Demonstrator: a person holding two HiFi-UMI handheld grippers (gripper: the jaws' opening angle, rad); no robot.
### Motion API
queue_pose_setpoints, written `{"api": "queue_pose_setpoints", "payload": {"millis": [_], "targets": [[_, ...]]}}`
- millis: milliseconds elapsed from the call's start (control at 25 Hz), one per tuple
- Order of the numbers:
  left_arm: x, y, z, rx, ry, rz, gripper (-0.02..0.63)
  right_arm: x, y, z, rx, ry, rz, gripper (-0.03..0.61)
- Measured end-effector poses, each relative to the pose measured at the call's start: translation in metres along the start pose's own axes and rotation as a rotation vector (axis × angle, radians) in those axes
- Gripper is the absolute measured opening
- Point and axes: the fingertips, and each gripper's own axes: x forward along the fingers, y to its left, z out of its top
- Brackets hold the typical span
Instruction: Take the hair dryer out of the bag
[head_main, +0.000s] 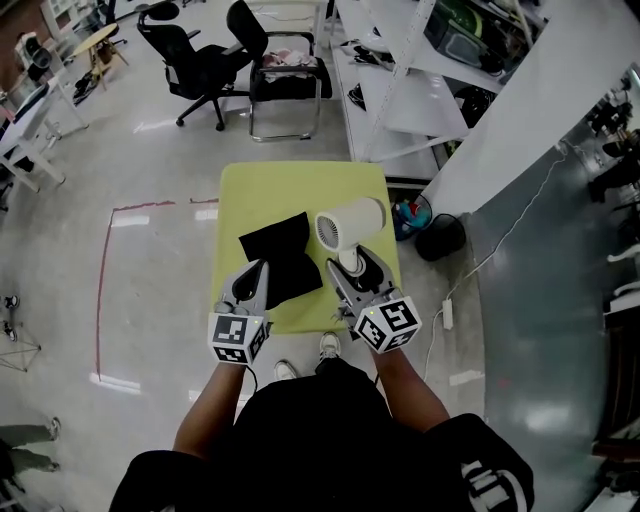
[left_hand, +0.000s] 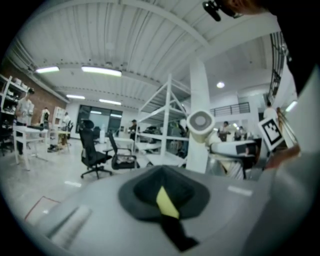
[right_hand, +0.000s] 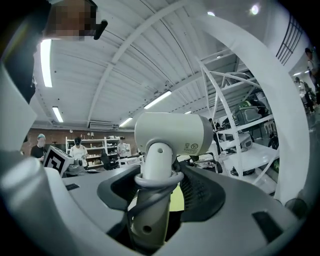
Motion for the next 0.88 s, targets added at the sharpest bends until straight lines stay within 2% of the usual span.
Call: {"api": "queue_pose_setpoints", "payload": {"millis": [200,480,880], "targets": [[-0.005,0.002,0.008,0.006,-0.012,-0.003,0.008,0.001,0.002,0.006,-0.004,-0.014,-0.017,0.244],[-0.01,-0.01,0.021,0.028,-0.05,-0.058,0.009,-0.003,0.006,0.008,-0.01,-0.016,-0.03,0.244],[-0.01,-0.017,0.023,0.041,-0.046,-0.062,0.009,-0.007,0.003,0.007,-0.014,-0.007,-0.04,0.244]]}}
